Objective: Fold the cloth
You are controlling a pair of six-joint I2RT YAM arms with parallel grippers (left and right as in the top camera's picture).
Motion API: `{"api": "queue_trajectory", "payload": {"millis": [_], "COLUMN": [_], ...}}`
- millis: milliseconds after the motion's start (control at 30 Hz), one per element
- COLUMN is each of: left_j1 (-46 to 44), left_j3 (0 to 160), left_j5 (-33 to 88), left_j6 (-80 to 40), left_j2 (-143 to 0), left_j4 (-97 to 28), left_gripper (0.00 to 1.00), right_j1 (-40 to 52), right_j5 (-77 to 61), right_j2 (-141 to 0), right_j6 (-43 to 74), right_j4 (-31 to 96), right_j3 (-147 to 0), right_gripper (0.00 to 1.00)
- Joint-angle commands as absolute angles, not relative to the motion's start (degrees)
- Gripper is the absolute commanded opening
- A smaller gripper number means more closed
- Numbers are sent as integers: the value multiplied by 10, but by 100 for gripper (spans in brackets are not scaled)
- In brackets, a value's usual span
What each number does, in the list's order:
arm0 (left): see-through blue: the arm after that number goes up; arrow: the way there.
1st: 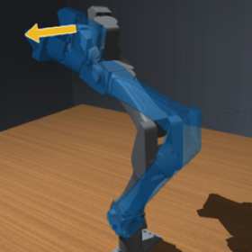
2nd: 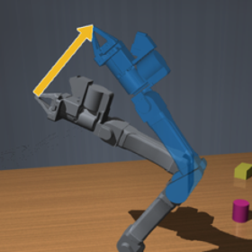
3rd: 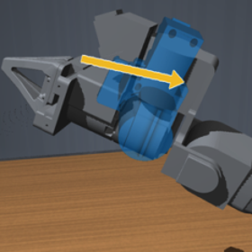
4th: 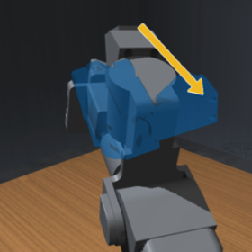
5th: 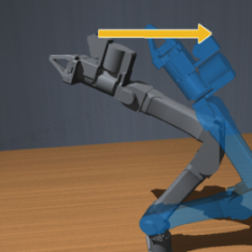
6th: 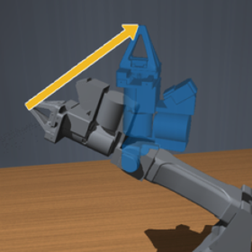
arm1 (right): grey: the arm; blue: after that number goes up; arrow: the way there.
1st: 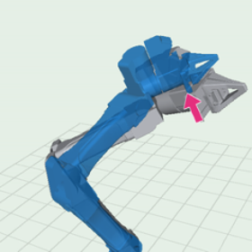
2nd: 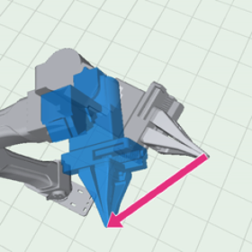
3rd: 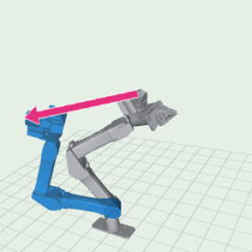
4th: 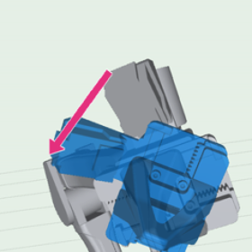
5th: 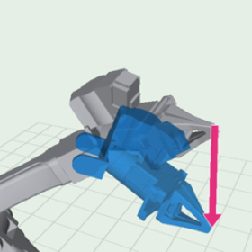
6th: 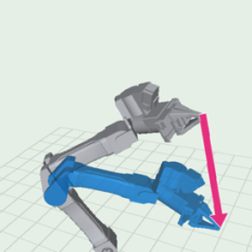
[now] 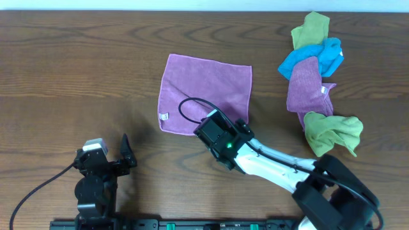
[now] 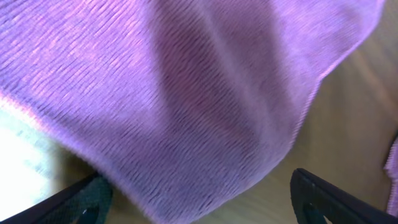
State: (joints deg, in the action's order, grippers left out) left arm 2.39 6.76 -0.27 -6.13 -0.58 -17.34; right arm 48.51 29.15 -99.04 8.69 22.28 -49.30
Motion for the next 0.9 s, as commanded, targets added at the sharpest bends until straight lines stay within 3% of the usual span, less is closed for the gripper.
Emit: {"api": "queue_trajectory", "payload": {"millis": [0,867], "left_j1": [21,21], "left_j3": [54,54], "left_j5": [-1,-1], "left_j6": [-58,-58], "left_j2": [-3,-3], "left_j4": [-177,-178], "left_gripper": [95,95], "right_j1": [479,448], "right_j5": [317,485], "right_j2": [-1043,-1070], "right_j6": [75,107], "right_j4": [234,326], "right_j3": [-475,-522], "right_gripper": [94,97]}}
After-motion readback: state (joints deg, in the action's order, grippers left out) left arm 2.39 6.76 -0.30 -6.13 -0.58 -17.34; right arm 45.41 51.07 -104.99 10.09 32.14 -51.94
